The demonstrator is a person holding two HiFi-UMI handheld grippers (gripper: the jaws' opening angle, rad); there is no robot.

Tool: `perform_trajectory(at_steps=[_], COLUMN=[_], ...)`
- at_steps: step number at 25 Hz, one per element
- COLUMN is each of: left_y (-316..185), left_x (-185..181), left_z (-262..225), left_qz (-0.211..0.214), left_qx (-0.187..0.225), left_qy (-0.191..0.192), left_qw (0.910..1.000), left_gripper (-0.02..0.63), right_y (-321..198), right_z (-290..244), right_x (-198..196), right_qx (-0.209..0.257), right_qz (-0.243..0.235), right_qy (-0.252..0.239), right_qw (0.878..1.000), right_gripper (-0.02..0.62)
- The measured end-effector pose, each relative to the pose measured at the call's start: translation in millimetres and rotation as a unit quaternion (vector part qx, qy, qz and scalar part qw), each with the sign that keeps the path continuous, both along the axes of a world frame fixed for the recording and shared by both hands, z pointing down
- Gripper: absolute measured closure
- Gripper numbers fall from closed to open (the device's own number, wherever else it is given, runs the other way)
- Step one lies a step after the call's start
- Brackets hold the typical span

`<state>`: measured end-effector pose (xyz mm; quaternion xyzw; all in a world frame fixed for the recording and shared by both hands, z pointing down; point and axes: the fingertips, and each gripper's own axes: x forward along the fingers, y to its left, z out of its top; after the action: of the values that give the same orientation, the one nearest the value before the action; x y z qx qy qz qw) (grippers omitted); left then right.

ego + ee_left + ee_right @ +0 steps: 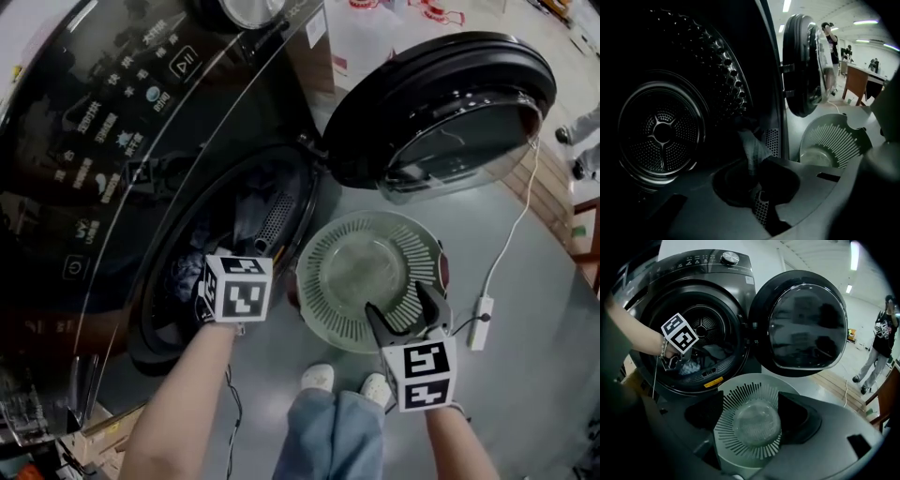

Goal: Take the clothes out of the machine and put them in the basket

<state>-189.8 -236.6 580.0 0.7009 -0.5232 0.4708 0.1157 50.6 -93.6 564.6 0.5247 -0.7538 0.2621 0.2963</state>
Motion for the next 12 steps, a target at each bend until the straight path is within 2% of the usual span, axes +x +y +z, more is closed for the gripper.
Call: perform_trajectory(at_steps=[5, 12], left_y=[17.9, 34.3], left_x=[20.6, 64.4], left_z=[-24.1, -60.7], left_qz=[0.002, 0.027], left_qx=[0.011, 0.028], left_qy=[0.044, 0.102], left_qw=[0.9990, 0.9940], left_gripper=[0.595, 0.597], right_y=[11.1, 24.1], right_z=[-13.9, -27.6], right_x=[2.1, 10.9], right_qx=[-0.001, -0.001], right_qz=[0.004, 0.017], right_qy=[-0.002, -0.005], right_qw=[1.000, 1.000], right_gripper=[0.245, 0.253])
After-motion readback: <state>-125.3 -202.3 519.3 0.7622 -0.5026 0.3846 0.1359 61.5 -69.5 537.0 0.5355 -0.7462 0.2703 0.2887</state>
